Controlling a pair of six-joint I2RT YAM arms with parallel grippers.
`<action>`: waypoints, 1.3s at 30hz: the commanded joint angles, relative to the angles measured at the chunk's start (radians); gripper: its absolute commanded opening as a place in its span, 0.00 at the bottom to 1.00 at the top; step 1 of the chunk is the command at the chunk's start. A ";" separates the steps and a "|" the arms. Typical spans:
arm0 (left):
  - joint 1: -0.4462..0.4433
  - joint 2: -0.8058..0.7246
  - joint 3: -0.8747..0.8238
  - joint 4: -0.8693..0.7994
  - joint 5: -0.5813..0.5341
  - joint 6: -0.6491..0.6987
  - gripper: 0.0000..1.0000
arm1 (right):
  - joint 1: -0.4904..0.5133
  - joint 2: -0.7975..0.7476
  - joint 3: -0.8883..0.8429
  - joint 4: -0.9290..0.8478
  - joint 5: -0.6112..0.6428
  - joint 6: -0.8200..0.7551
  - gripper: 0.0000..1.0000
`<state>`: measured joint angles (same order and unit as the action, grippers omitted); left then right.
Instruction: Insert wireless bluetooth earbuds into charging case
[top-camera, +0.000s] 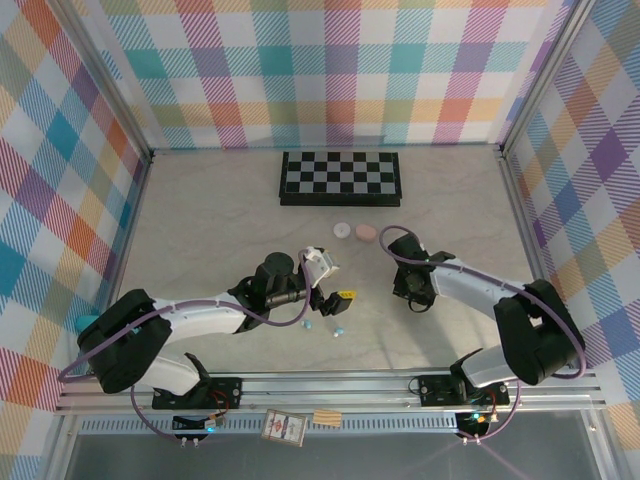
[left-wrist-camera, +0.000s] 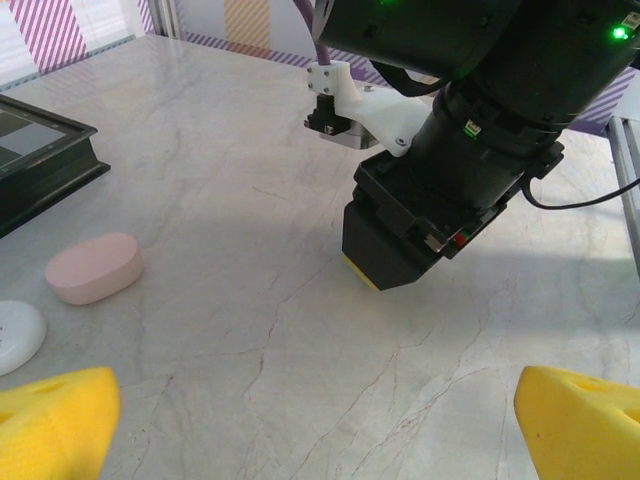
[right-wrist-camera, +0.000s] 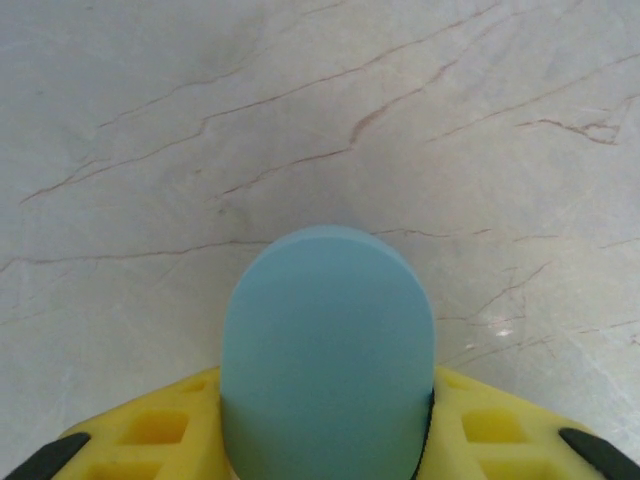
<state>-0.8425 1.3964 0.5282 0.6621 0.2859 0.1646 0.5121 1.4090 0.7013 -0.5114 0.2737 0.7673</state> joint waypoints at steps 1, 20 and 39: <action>0.030 -0.051 -0.029 0.052 0.009 -0.047 1.00 | 0.010 -0.074 0.010 0.040 -0.100 -0.180 0.34; 0.222 -0.389 -0.085 -0.113 0.350 -0.148 0.96 | 0.109 -0.136 0.462 -0.308 -0.734 -1.044 0.27; 0.220 -0.300 -0.004 -0.038 0.696 -0.219 0.69 | 0.249 0.066 0.791 -0.576 -0.920 -1.308 0.25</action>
<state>-0.6231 1.0889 0.4934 0.5705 0.9127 -0.0357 0.7513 1.4616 1.4540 -1.0286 -0.5922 -0.4816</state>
